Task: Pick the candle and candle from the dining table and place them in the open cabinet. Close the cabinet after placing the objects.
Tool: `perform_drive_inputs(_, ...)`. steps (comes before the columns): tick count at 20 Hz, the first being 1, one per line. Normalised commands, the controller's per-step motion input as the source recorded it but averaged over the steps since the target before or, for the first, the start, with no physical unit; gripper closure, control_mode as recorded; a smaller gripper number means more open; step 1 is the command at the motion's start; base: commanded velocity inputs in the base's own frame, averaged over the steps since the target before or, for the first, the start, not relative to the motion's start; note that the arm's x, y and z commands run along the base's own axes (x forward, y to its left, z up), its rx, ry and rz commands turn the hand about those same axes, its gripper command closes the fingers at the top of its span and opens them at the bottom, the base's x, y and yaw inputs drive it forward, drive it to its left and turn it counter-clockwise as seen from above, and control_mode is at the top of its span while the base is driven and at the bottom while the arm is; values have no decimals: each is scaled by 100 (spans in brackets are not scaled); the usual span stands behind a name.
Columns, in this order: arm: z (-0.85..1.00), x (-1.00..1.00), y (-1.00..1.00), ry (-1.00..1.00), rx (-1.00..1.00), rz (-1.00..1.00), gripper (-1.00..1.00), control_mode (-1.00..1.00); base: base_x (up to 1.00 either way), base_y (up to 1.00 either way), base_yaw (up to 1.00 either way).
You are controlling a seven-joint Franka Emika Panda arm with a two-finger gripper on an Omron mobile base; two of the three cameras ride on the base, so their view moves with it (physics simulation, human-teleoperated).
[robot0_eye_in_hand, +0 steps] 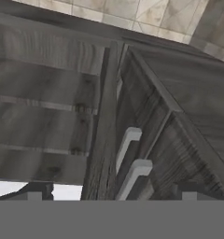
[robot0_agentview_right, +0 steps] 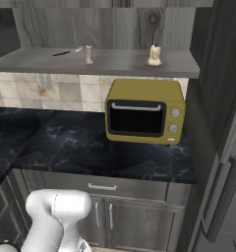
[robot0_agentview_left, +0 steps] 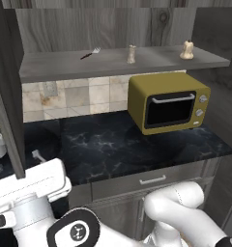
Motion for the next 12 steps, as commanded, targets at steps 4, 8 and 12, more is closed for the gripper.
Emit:
perform_drive_inputs(4,41,0,-42,-11,6,-2,-100,-100,0,0,0)
perform_drive_inputs(8,53,4,-56,-12,10,0,-100,-100,0,0,0)
perform_drive_inputs(12,59,8,-58,-7,12,-1,-100,-100,0,0,0)
